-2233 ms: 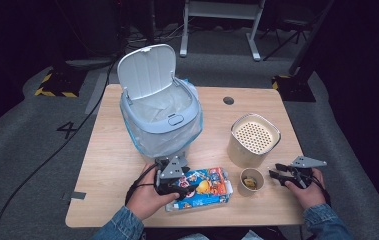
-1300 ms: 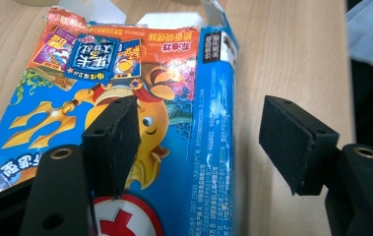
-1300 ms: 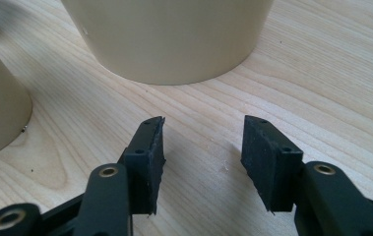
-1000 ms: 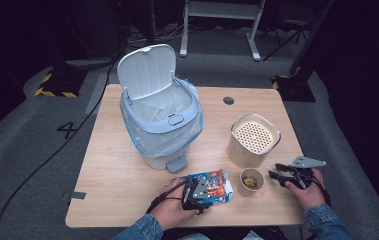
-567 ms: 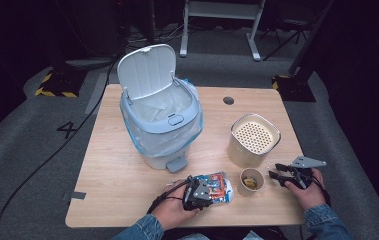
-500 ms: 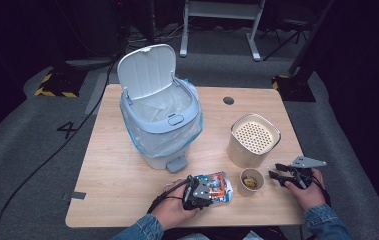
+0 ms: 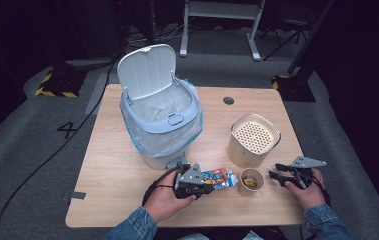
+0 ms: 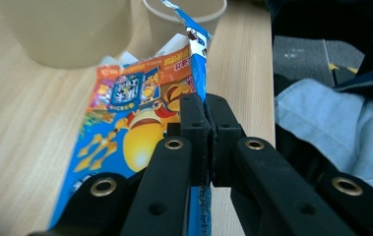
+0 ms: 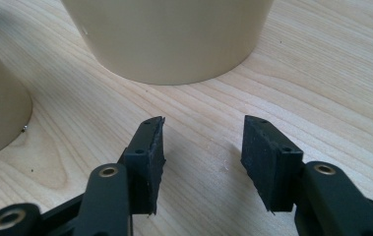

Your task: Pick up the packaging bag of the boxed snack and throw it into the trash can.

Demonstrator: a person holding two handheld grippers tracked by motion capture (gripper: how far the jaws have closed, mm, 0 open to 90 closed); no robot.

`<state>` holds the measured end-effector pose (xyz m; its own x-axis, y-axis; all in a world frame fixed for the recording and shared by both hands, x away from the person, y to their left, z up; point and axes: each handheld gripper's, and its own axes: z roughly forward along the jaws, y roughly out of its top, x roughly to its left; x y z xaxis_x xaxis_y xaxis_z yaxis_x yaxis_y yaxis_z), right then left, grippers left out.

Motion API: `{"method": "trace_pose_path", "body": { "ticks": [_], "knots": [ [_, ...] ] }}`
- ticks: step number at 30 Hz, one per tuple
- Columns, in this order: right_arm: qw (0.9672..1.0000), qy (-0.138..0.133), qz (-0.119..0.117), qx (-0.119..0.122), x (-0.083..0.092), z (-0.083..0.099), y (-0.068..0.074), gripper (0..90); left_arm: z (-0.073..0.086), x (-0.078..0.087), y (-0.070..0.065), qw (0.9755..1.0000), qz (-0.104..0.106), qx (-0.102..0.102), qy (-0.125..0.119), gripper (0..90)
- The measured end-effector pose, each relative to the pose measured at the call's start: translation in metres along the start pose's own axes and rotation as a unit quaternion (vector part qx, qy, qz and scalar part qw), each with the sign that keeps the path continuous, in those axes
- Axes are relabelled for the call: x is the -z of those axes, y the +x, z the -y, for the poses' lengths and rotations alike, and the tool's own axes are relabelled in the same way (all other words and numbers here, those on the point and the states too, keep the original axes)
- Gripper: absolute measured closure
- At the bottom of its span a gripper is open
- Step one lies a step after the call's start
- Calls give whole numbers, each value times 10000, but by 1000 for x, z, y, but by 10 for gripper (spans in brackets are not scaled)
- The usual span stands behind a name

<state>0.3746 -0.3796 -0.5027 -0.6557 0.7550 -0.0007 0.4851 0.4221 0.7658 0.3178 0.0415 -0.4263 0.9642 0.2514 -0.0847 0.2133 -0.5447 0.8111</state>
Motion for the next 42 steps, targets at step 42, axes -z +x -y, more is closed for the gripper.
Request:
{"method": "trace_pose_path", "body": {
  "ticks": [42],
  "knots": [
    [10000, -2, 3, 0, 0, 0, 0, 511, -84, 127, 44, 9703, -228, -13, -2406, 878]
  ]
}}
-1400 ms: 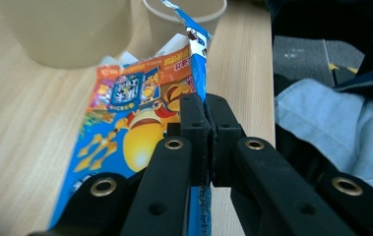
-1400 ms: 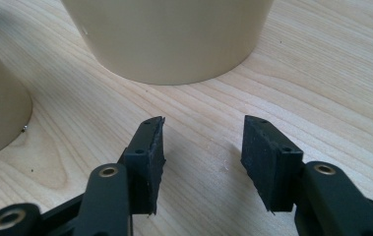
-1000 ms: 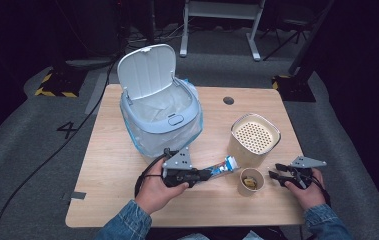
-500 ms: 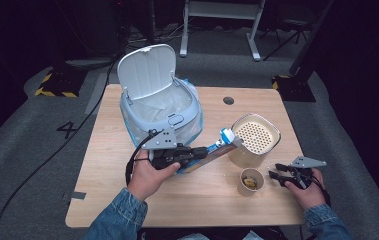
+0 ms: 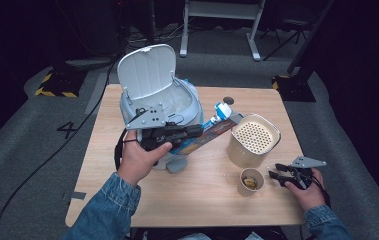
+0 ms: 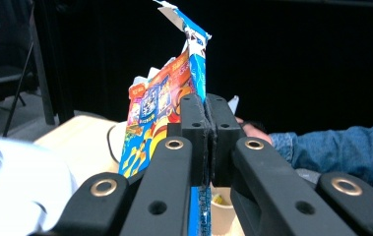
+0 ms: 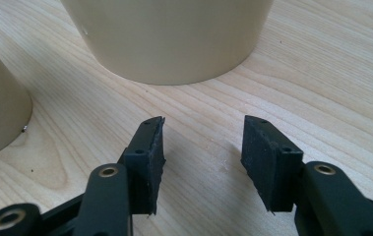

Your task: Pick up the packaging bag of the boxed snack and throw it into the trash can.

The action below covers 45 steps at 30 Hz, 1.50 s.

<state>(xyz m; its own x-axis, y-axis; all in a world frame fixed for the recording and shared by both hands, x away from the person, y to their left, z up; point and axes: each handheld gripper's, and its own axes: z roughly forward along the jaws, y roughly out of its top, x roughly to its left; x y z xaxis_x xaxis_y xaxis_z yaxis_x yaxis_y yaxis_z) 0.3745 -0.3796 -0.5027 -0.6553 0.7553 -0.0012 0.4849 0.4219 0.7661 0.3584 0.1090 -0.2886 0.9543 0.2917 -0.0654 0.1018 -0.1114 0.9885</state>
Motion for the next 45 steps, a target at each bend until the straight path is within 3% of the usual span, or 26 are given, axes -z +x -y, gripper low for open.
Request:
{"method": "trace_pose_path", "body": {
  "ticks": [4, 17, 31, 39, 45],
  "knots": [
    [10000, -2, 1, 0, 0, 0, 0, 511, -13, 4, 2, 9999, -68, -119, -49, 878],
    [10000, -4, 13, 4, 0, 0, 0, 511, -61, 10, 14, 9992, 1, -289, -280, 879],
    [10000, -3, 27, -7, 0, 0, 0, 511, -102, 23, 37, 9955, -347, -474, -739, 879],
    [10000, -5, 35, 2, 0, 0, 1, 511, -111, 29, 43, 9929, -597, -583, -849, 879],
    [10000, -5, 24, -10, 1, 1, 2, 509, -110, 31, 59, 9916, -849, -493, -844, 879]
  ]
}}
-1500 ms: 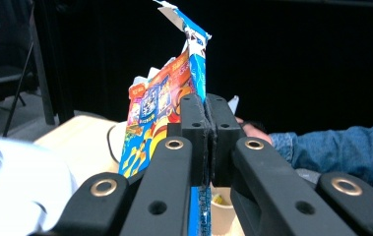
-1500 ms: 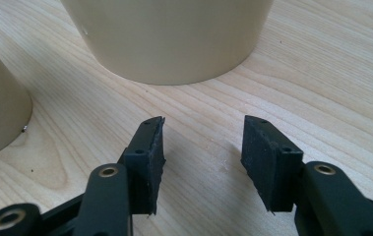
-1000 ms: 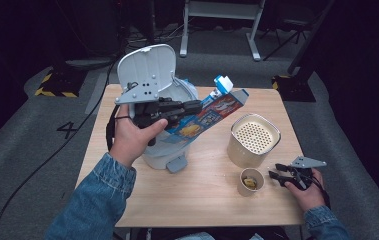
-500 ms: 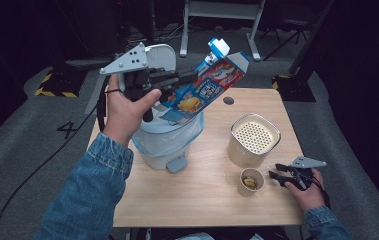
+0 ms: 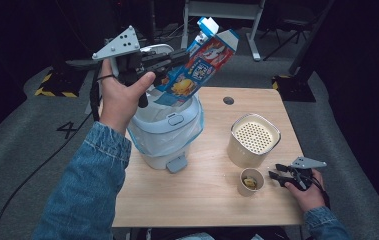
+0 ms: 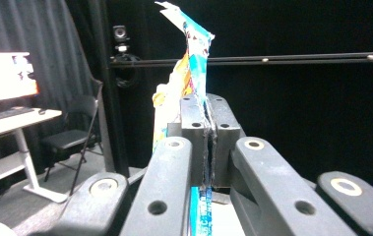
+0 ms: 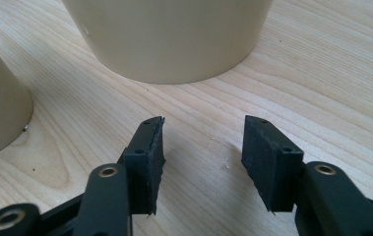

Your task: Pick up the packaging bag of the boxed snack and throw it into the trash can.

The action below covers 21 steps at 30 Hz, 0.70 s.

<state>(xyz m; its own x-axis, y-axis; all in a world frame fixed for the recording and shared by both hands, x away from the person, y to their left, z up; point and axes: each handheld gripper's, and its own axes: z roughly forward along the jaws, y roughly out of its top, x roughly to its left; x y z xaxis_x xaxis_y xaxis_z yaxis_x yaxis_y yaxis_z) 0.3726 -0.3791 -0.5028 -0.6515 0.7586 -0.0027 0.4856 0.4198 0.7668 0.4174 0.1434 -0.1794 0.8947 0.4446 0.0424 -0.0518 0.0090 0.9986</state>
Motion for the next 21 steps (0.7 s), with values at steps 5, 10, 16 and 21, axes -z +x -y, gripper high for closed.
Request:
{"method": "trace_pose_path", "body": {
  "ticks": [5, 10, 16, 21],
  "knots": [
    [10000, -4, 0, -12, 0, 0, 0, 509, 1, -2, 12, 9998, -217, 21, 4, 879],
    [10000, -4, 1, -12, 0, 0, 0, 509, 12, -8, 22, 9993, -363, 66, 105, 879],
    [10000, -4, -3, -7, 0, 0, 0, 508, 22, -11, 25, 9990, -409, 194, 46, 879],
    [10000, -4, -3, -7, 0, 0, 0, 508, 33, -11, 29, 9984, -476, 253, 176, 878]
  ]
}}
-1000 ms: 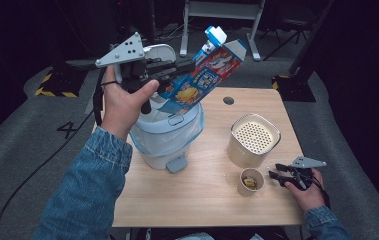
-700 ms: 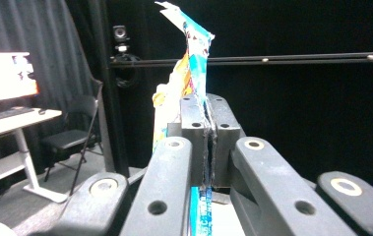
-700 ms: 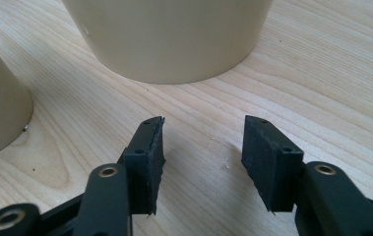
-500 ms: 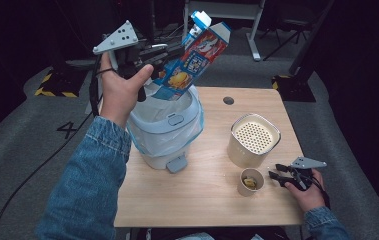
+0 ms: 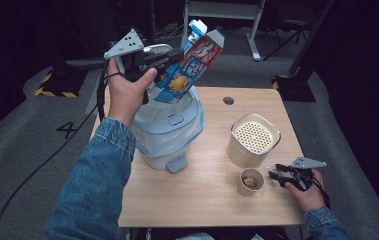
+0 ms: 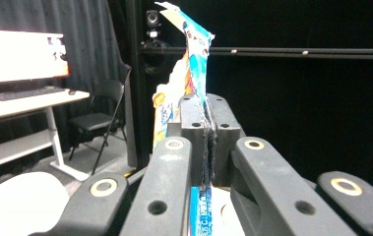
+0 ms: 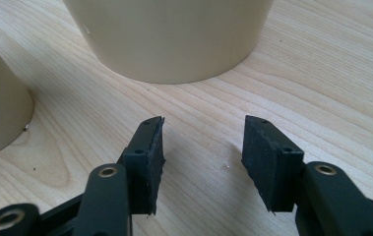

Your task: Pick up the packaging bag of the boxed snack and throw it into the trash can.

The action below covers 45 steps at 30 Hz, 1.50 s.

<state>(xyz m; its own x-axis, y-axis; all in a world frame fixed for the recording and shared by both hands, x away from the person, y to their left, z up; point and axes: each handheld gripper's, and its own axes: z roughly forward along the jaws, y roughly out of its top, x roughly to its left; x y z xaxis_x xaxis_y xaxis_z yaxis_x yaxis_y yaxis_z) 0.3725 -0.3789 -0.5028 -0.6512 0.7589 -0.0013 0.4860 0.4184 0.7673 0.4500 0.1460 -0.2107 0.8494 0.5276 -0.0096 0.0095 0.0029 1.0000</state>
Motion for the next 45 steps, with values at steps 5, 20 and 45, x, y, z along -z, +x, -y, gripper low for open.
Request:
{"method": "trace_pose_path", "body": {
  "ticks": [5, 20, 45],
  "knots": [
    [10000, 8, 7, 9, 0, 0, 0, 507, 9, -1, 1, 9999, -26, 35, 108, 878],
    [10000, 6, 4, 9, 0, 0, 0, 507, 19, -7, 7, 9997, -138, 83, 171, 877],
    [10000, 11, 0, 17, 0, 0, 0, 500, 8, 28, -10, 9982, -553, -91, 194, 492]
  ]
}}
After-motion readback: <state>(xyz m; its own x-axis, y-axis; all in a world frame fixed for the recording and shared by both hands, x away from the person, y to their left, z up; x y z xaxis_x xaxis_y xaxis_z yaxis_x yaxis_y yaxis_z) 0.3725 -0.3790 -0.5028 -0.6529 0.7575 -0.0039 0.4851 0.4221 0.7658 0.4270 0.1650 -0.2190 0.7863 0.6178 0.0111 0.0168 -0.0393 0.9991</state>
